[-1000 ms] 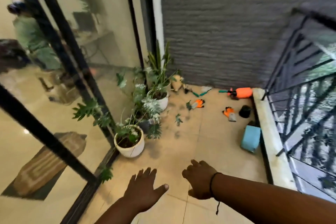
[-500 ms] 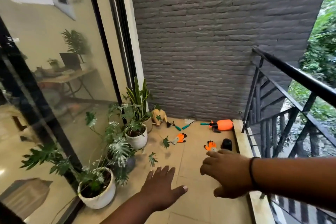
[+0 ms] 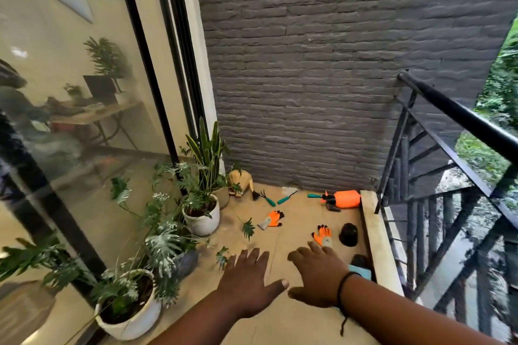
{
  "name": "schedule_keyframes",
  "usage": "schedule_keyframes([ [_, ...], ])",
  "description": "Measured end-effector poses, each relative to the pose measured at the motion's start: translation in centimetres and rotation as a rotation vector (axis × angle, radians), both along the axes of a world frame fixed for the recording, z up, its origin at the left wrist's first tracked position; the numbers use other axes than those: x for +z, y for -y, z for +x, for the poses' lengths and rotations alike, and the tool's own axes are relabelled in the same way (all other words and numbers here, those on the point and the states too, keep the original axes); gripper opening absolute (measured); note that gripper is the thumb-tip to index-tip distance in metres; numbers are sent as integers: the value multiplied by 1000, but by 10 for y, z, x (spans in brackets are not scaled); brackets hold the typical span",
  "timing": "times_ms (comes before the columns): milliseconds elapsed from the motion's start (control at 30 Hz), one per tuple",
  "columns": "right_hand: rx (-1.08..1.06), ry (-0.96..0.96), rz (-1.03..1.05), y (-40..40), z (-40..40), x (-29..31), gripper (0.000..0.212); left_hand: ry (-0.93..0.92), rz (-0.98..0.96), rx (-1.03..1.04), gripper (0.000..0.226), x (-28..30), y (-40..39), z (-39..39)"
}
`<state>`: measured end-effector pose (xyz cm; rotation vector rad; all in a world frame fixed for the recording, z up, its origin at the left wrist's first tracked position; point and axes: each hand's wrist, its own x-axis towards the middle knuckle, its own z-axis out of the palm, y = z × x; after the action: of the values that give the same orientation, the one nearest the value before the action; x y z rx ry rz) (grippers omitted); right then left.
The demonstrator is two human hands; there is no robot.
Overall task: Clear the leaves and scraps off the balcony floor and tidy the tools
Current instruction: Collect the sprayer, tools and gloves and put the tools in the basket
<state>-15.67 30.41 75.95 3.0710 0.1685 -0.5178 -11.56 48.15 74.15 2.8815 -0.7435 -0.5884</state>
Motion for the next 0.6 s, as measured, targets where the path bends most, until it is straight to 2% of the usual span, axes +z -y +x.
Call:
schedule_keyframes([
  [267, -244, -17, 16, -10, 99, -35, 90, 81, 11, -100, 86, -35, -5, 122],
  [600, -331, -39, 13, 4, 210, -63, 97, 57, 88, -168, 90, -68, 10, 264],
])
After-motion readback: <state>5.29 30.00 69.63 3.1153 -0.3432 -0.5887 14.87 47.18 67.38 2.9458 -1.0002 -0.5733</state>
